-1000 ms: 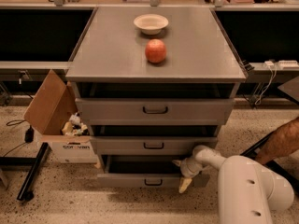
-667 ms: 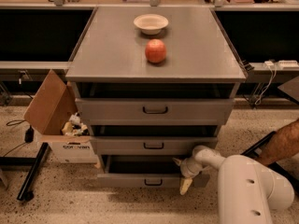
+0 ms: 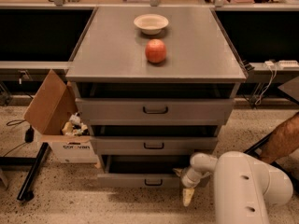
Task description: Open bottom drawer
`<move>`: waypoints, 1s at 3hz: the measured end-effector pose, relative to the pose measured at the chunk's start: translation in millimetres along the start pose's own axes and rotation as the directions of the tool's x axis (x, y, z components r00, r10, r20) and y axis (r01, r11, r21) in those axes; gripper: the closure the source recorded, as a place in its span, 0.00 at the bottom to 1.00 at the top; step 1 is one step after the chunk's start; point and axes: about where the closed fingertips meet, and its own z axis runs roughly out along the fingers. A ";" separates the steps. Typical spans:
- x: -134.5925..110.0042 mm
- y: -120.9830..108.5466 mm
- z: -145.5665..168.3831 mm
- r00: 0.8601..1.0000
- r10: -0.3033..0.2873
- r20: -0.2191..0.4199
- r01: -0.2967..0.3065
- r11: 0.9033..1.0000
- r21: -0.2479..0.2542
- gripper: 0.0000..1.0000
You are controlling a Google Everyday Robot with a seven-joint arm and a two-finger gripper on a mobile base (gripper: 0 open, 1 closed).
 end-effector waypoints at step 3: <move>-3.5 43.7 -9.4 1.000 -0.011 -0.001 0.011 1.000 -0.017 0.72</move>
Offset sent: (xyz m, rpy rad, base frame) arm -0.0829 -0.0099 0.0251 -0.0192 -0.0085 0.0647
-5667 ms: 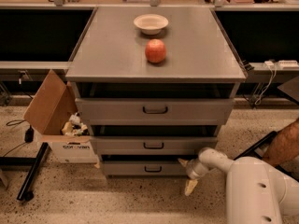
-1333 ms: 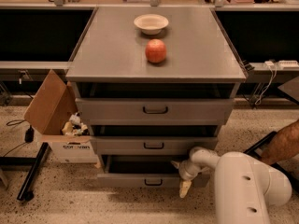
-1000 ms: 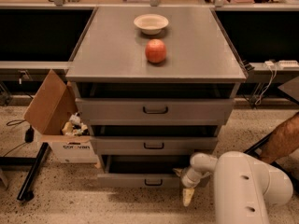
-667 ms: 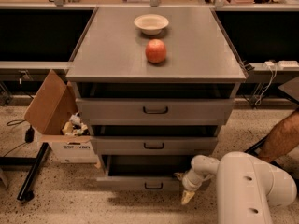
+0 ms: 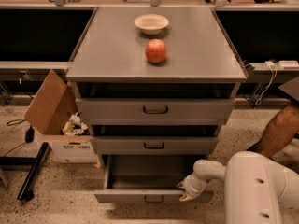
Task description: Open bottom drawer
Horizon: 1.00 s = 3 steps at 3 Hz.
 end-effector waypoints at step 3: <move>-9.7 38.7 -4.2 0.999 0.017 0.047 -0.018 1.000 0.012 1.00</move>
Offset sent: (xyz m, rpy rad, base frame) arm -0.1171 -0.0119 0.0334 0.1129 -0.0033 -0.0667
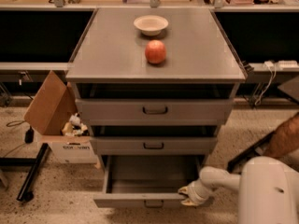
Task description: Open bottom drawer
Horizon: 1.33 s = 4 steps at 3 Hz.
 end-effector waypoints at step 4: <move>0.0 0.1 0.1 1.000 0.000 0.000 0.000 1.000 0.000 0.12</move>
Offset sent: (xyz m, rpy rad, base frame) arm 0.0000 0.0000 0.0000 0.0000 0.0000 0.0000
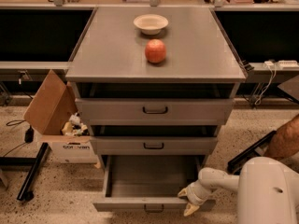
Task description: Open bottom drawer
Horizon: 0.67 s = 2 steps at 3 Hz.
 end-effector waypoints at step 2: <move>-8.9 6.9 -17.1 0.999 -0.034 -0.002 0.034 0.999 0.038 0.00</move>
Offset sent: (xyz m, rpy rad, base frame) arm -0.0176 -0.0025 0.0591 0.0192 -0.1436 0.0441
